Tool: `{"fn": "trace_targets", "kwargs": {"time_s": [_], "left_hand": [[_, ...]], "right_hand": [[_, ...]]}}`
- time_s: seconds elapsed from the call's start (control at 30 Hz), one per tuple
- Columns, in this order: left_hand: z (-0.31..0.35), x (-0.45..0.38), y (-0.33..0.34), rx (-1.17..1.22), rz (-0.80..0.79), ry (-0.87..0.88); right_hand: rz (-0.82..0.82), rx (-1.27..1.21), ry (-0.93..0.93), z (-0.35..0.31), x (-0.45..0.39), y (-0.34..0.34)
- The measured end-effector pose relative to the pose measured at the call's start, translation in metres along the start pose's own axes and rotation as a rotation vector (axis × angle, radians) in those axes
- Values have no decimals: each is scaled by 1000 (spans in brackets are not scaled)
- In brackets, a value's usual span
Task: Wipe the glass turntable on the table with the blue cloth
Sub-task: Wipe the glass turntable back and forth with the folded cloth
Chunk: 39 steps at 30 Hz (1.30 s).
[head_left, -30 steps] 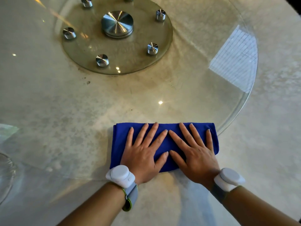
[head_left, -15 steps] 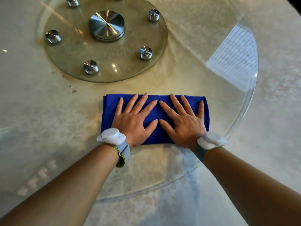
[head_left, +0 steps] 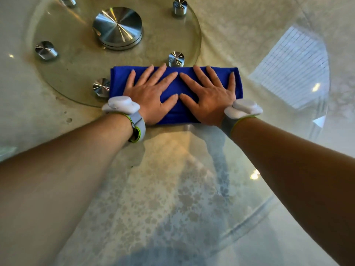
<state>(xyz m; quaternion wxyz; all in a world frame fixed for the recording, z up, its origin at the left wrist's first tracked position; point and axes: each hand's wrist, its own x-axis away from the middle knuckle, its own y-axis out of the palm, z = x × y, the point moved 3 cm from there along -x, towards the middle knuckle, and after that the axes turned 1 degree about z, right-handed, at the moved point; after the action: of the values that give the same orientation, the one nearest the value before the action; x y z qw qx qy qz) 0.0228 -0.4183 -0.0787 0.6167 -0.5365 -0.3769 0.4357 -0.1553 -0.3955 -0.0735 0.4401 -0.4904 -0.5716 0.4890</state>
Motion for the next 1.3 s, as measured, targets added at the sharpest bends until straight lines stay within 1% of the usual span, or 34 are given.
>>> {"fn": "trace_targets", "kwargs": {"time_s": [0.37,0.63,0.97,1.3], "left_hand": [[-24,-91,0,-24,0,88],[-11,-104,4,-10,29,23],[-7,-85,3,-31,-25,5],[2,-5,-3,-19,-31,36]], "right_hand": [[55,0,44,21,-77,6],[53,14,20,36,-92,2],[54,-3,29,24,-71,5],[28,-16,-8,-6,2,2]]}}
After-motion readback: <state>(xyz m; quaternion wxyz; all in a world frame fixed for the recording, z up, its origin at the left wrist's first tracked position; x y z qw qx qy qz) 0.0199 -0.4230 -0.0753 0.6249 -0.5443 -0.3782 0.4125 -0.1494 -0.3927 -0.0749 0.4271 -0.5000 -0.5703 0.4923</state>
